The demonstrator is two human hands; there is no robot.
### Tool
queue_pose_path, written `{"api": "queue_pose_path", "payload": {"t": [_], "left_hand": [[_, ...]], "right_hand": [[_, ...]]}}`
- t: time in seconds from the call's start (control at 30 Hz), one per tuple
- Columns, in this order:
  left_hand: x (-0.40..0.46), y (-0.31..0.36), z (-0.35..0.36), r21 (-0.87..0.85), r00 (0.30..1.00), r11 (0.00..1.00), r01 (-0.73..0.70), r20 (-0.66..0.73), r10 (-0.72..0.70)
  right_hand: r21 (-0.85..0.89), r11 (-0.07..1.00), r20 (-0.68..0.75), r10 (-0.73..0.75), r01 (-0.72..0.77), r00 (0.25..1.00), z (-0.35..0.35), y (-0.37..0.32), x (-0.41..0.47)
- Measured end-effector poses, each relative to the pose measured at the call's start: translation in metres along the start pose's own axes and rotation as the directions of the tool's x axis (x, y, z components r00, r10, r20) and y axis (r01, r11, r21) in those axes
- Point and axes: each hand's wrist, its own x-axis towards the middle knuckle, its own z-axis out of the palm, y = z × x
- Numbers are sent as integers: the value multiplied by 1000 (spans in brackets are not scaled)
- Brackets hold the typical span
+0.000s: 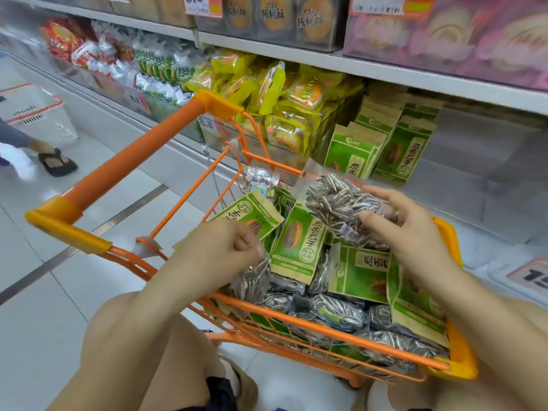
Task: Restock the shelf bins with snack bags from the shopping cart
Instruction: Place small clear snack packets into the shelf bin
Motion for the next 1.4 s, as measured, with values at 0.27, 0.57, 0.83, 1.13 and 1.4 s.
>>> {"api": "queue_pose_path", "payload": {"t": [0.27, 0.57, 0.83, 1.13, 1.4], "left_hand": [[14, 34, -36, -694, 997, 718, -61, -81, 7], [52, 61, -4, -705, 1000, 709, -5, -26, -18], [37, 81, 34, -677, 928, 734, -49, -302, -217], [6, 91, 66, -981, 988, 193, 9, -21, -153], [8, 80, 65, -991, 997, 130, 35, 27, -67]], "right_hand": [[424, 844, 108, 313, -329, 943, -4, -3, -9], [535, 717, 431, 224, -447, 874, -9, -9, -27], [439, 853, 119, 256, -282, 959, 2, -13, -29], [-282, 950, 72, -118, 134, 990, 17, -23, -49], [379, 917, 164, 67, -125, 984, 9, -20, -37]]}}
